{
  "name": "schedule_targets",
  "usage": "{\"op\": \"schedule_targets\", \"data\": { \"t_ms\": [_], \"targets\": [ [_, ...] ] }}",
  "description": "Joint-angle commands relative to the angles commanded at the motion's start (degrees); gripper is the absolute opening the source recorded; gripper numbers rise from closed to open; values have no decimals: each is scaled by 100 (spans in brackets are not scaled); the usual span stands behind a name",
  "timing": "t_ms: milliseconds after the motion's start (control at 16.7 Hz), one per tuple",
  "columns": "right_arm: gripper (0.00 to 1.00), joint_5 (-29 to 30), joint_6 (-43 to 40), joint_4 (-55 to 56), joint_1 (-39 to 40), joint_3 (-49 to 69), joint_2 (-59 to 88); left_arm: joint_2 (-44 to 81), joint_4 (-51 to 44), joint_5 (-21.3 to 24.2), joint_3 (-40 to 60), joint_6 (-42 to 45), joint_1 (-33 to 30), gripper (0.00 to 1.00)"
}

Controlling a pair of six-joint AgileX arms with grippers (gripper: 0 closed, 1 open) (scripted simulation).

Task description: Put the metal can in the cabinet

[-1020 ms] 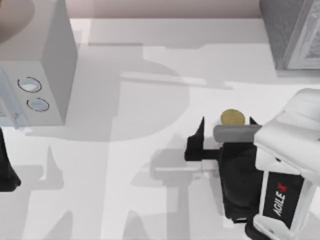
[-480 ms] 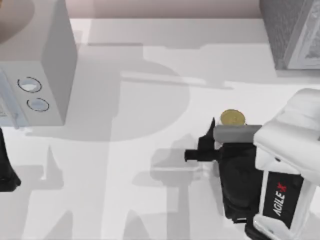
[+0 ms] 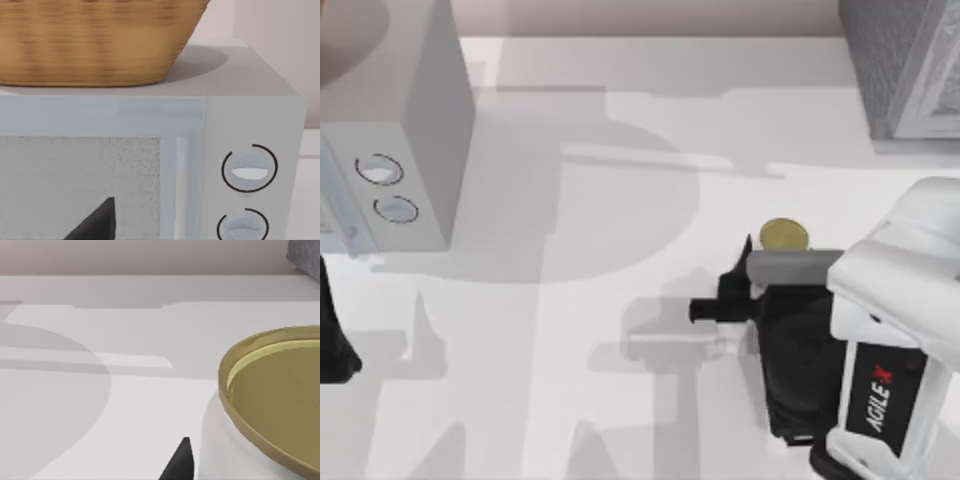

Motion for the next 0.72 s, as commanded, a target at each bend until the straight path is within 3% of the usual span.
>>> {"op": "schedule_targets", "data": {
  "t_ms": [480, 720],
  "targets": [
    [0, -4, 9, -75, 11, 4, -87, 0, 0, 0, 0, 0, 0, 100],
    [0, -18, 12, -851, 16, 61, -869, 0, 0, 0, 0, 0, 0, 100]
  ]
}}
